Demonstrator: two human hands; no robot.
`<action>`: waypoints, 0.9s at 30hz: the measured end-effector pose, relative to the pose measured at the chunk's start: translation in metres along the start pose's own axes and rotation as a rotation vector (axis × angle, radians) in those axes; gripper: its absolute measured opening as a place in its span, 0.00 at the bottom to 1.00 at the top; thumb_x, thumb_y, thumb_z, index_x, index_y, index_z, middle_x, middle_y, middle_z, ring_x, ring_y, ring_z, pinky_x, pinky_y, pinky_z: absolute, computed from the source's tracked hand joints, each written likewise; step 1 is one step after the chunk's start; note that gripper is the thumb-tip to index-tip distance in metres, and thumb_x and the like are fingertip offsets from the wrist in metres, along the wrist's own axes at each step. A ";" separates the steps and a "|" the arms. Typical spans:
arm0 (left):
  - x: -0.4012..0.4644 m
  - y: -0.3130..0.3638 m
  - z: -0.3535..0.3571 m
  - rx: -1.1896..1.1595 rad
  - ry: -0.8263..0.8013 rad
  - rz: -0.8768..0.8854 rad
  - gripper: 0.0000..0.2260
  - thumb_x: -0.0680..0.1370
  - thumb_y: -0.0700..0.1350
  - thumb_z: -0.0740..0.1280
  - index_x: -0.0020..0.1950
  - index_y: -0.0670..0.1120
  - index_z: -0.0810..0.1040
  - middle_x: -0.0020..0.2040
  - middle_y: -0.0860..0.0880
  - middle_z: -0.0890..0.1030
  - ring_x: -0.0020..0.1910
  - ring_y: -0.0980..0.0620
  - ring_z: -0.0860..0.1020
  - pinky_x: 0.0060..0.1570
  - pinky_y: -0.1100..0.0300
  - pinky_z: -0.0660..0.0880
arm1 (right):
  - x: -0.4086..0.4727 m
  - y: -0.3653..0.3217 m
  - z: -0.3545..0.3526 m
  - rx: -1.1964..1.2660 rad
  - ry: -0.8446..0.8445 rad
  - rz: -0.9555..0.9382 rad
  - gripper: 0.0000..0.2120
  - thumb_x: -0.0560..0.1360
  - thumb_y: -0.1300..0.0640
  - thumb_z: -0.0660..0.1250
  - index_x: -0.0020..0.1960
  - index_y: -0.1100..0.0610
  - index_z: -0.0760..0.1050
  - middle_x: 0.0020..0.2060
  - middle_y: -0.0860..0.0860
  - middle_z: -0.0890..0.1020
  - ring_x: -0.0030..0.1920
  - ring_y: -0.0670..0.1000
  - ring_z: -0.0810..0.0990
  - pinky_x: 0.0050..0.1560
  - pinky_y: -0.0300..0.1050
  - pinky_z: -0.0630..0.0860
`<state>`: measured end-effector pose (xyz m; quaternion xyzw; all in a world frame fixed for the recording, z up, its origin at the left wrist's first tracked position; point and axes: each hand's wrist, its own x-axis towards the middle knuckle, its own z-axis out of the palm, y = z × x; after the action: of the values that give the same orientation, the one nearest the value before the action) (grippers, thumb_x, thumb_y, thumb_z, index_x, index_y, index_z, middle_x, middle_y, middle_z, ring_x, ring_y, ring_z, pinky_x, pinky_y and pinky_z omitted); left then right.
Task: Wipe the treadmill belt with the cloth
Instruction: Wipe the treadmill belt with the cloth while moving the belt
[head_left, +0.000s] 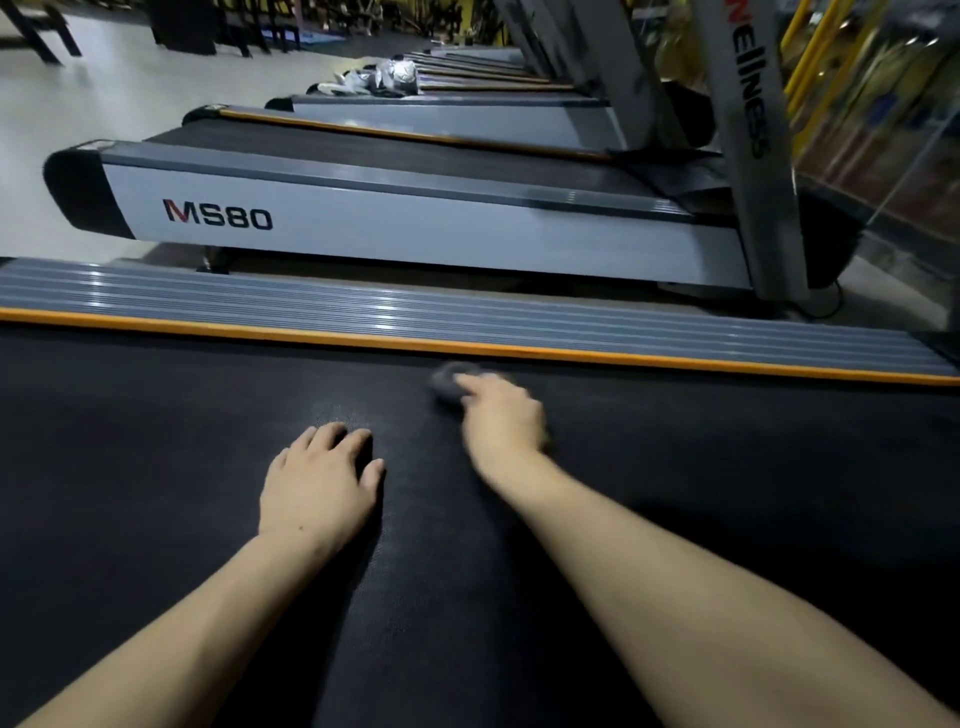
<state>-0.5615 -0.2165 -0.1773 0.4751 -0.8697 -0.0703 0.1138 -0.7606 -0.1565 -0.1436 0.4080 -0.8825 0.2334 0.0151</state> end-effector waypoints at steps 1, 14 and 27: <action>0.000 -0.001 0.003 0.007 -0.001 -0.010 0.21 0.80 0.60 0.57 0.69 0.55 0.74 0.71 0.51 0.73 0.73 0.47 0.68 0.71 0.48 0.65 | -0.005 -0.024 0.013 -0.013 -0.056 -0.128 0.14 0.81 0.55 0.60 0.62 0.42 0.77 0.58 0.47 0.79 0.58 0.55 0.78 0.51 0.47 0.74; -0.024 0.009 -0.002 0.082 -0.028 0.011 0.17 0.81 0.58 0.55 0.67 0.56 0.71 0.71 0.55 0.70 0.69 0.47 0.66 0.65 0.49 0.66 | -0.021 0.158 -0.075 -0.133 0.129 0.117 0.16 0.79 0.54 0.63 0.65 0.42 0.77 0.64 0.47 0.78 0.61 0.58 0.78 0.56 0.50 0.74; -0.030 0.008 -0.008 0.040 -0.026 -0.022 0.20 0.81 0.57 0.56 0.69 0.52 0.73 0.75 0.51 0.69 0.75 0.46 0.63 0.72 0.47 0.62 | -0.046 0.006 0.009 0.020 -0.013 -0.408 0.18 0.78 0.55 0.64 0.65 0.42 0.75 0.63 0.46 0.78 0.62 0.52 0.76 0.59 0.48 0.76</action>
<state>-0.5497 -0.1871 -0.1714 0.4860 -0.8670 -0.0604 0.0920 -0.7330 -0.1241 -0.1637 0.5798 -0.7794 0.2316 0.0521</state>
